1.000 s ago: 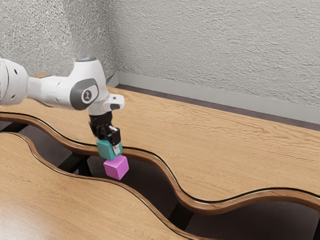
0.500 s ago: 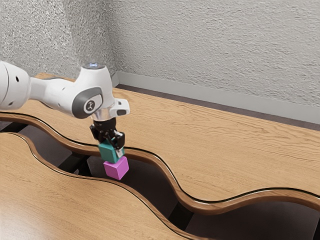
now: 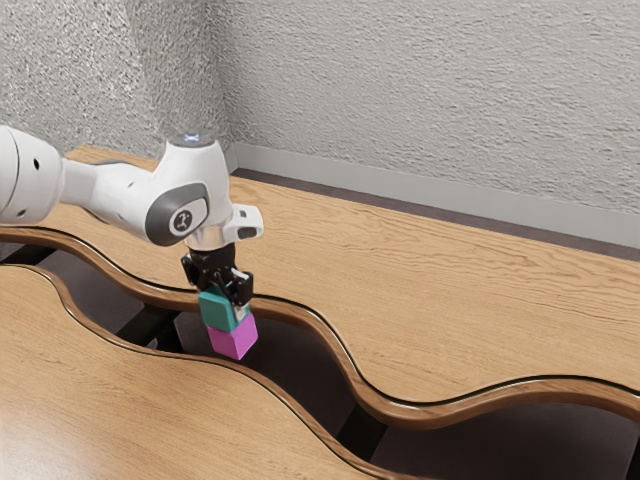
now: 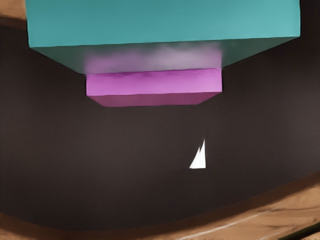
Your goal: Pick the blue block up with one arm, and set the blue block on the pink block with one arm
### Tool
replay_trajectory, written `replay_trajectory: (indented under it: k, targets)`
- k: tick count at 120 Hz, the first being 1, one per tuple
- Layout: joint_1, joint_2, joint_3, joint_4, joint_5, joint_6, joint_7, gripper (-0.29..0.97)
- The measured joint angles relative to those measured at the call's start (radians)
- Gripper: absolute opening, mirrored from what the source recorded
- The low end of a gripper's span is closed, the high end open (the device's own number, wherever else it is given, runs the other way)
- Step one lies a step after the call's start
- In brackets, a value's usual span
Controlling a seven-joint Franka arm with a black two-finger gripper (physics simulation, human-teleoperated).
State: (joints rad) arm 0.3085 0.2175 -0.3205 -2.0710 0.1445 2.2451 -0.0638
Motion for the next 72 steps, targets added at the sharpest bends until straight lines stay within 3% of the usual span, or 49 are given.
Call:
replay_trajectory:
  k: [34, 72]
  targets:
    - [0.0, -0.036, 0.0, 0.0, -0.014, 0.013, 0.019, 0.61]
    - [-0.004, -0.327, -0.04, 0.004, -0.074, -0.132, 0.029, 0.66]
